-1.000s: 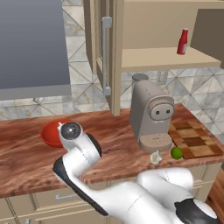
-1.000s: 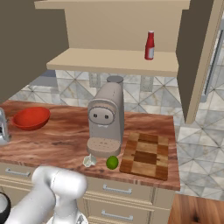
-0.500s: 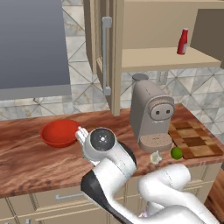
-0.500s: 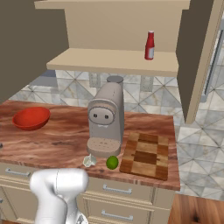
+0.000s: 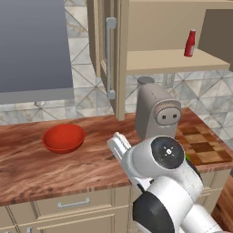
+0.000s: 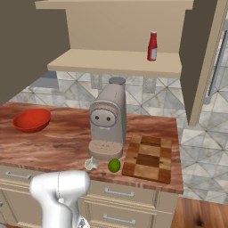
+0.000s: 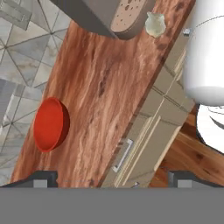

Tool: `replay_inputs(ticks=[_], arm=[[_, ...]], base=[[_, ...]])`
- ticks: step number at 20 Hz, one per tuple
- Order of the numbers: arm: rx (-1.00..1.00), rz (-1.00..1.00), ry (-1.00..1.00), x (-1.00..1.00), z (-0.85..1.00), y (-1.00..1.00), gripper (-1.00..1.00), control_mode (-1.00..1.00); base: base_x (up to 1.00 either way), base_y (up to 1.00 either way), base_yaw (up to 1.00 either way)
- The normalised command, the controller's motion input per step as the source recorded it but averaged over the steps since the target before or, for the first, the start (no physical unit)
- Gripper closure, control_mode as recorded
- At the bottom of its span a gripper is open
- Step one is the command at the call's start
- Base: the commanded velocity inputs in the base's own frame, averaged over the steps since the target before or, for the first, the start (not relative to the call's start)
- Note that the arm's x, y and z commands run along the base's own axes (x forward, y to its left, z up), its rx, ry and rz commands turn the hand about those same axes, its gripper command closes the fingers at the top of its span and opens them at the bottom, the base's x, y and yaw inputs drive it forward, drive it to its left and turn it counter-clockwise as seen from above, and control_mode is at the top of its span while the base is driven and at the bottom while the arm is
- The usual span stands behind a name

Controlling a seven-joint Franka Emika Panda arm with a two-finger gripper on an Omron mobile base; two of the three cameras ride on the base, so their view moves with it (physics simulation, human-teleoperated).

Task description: Open the cabinet. Place the bowl and condiment on the counter. Then place the lime and garlic on the cutting board.

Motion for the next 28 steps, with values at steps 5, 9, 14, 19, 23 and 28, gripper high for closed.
replay_inputs(ticks=[5,9,14,19,23,28], arm=[[0.09,0.00,0.00,-0.74,0.75,-0.73,-1.00,-1.00],[0.10,0.00,0.00,-0.57,0.59,-0.78,-1.00,-1.00],[0.10,0.00,0.00,-0.15,0.46,-0.75,-1.00,-1.00],[0.04,0.00,-0.01,-0.07,0.45,-0.55,-1.00,-1.00],[0.00,0.00,-0.02,-0.02,0.44,-0.42,-1.00,-1.00],[-0.18,0.00,-0.14,0.00,0.29,-0.29,-1.00,-1.00]], base=[[0.00,0.00,0.00],[0.00,0.00,0.00],[0.00,0.00,0.00],[0.00,0.00,0.00],[0.00,0.00,0.00],[0.00,0.00,0.00]])
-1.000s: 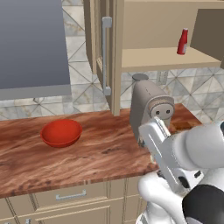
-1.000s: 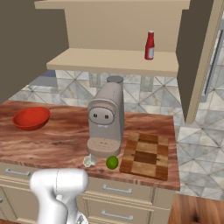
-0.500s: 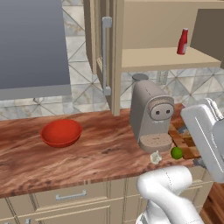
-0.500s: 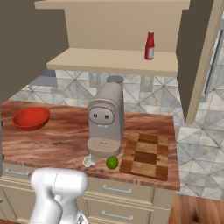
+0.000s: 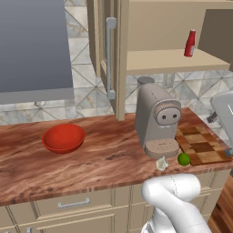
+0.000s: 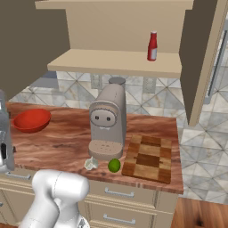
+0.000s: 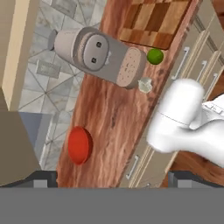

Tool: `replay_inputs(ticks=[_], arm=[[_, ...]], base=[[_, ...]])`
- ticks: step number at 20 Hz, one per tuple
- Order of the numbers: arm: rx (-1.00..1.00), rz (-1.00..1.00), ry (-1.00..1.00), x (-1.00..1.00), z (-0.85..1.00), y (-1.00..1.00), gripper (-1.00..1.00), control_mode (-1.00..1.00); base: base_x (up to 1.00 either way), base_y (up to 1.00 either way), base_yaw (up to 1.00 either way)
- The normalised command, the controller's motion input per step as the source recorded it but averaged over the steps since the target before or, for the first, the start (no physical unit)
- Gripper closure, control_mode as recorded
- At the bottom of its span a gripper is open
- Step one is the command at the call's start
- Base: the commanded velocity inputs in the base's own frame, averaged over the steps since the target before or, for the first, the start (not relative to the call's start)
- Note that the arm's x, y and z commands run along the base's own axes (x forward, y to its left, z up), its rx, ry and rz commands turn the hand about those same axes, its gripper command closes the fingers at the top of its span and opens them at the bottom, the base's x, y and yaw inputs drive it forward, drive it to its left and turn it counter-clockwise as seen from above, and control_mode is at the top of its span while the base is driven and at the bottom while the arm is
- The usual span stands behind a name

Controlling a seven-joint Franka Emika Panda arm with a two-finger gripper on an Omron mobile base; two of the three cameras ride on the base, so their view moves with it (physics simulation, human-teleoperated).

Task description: Open the cabinet. Place the bowl and condiment on the counter. Then place the lime and garlic on the cutting board.

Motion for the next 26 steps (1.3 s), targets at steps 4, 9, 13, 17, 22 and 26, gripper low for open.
replay_inputs(ticks=[4,9,13,17,22,26], arm=[[-0.38,0.00,-0.22,0.00,0.09,-0.28,-1.00,-1.00],[-0.31,0.00,-0.20,0.11,0.08,-0.30,-1.00,-1.00],[-0.18,0.00,-0.09,0.30,0.24,-0.12,-1.00,-1.00],[-0.16,0.00,-0.03,0.27,0.38,-0.03,-1.00,-1.00],[-0.19,0.00,-0.04,0.21,0.31,-0.11,-1.00,-1.00],[-0.22,0.00,-0.11,0.13,0.16,-0.20,-1.00,-1.00]], base=[[0.00,0.00,0.00],[0.00,0.00,0.00],[0.00,0.00,0.00],[0.00,0.00,0.00],[0.00,0.00,0.00],[0.00,0.00,0.00]])
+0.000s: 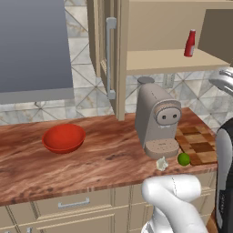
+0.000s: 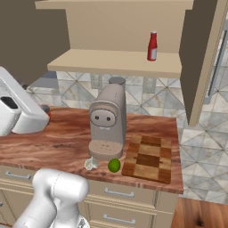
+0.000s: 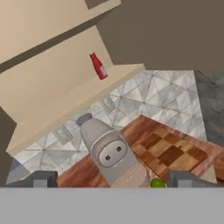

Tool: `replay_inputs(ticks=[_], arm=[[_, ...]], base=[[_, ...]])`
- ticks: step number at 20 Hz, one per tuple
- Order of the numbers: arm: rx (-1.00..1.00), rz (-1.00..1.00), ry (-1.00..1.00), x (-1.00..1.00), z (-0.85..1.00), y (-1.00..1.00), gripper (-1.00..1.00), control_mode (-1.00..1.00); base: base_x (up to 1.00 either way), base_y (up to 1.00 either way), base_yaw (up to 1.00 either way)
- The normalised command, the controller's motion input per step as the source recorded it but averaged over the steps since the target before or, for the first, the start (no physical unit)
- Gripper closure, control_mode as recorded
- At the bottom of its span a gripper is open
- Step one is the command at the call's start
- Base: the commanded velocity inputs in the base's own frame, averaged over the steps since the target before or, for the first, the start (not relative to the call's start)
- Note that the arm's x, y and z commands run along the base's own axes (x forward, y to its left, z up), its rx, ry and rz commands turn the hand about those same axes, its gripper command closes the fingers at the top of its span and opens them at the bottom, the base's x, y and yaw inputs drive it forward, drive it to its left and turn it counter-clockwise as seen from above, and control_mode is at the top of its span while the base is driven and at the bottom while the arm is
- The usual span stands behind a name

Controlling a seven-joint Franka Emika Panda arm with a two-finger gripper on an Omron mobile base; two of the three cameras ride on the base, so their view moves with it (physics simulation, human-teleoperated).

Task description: Open the cabinet. Place the bowl and condiment on the counter. Then place the lime and garlic on the cutting board.

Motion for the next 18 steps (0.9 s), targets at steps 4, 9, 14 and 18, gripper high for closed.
replay_inputs(ticks=[4,9,14,18], arm=[[-0.26,0.00,-0.09,0.19,0.10,-0.14,-1.00,-1.00],[-0.24,0.00,-0.01,0.29,0.09,-0.04,-1.00,-1.00],[-0.16,0.00,0.00,0.17,0.14,0.00,-1.00,-1.00],[-0.11,0.00,0.00,0.07,0.13,-0.01,-1.00,-1.00]], base=[[0.00,0.00,0.00],[0.00,0.00,0.00],[0.00,0.00,0.00],[0.00,0.00,0.00]])
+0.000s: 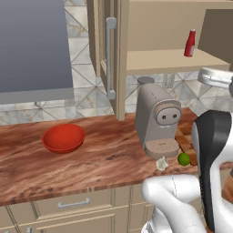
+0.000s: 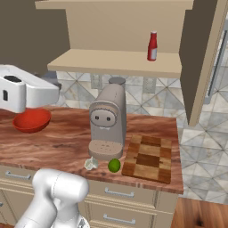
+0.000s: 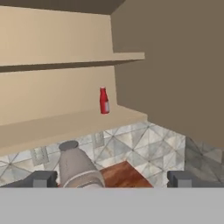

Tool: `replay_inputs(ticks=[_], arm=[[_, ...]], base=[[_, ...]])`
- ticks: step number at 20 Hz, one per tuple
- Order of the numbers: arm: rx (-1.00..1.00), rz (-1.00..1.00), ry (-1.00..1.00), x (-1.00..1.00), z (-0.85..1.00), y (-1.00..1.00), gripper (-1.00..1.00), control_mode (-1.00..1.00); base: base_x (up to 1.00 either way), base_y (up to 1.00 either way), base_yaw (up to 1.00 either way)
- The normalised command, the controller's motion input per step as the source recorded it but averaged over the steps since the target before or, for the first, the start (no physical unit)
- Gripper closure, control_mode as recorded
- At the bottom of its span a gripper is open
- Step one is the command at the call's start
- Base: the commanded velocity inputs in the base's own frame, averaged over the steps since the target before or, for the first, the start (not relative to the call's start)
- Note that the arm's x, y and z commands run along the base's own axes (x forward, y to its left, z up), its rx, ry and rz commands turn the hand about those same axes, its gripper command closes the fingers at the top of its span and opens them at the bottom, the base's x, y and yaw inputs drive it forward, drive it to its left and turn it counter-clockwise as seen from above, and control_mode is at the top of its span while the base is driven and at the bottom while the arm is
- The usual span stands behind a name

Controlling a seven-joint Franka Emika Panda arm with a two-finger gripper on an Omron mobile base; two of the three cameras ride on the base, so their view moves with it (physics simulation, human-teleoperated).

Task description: Open the cabinet. Place the bowl and condiment on the counter. Then place the lime and garlic on the cutting board.

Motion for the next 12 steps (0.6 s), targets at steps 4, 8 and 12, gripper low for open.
replay_inputs(ticks=[4,8,12], arm=[[-0.06,0.00,0.00,0.08,0.10,-0.04,-1.00,-1.00],[-0.02,-0.02,0.00,0.14,0.11,-0.09,-1.00,-1.00],[-0.01,-0.03,0.03,0.19,0.09,-0.16,-1.00,-1.00]], base=[[0.00,0.00,0.00],[0.00,0.00,0.00],[0.00,0.00,0.00]])
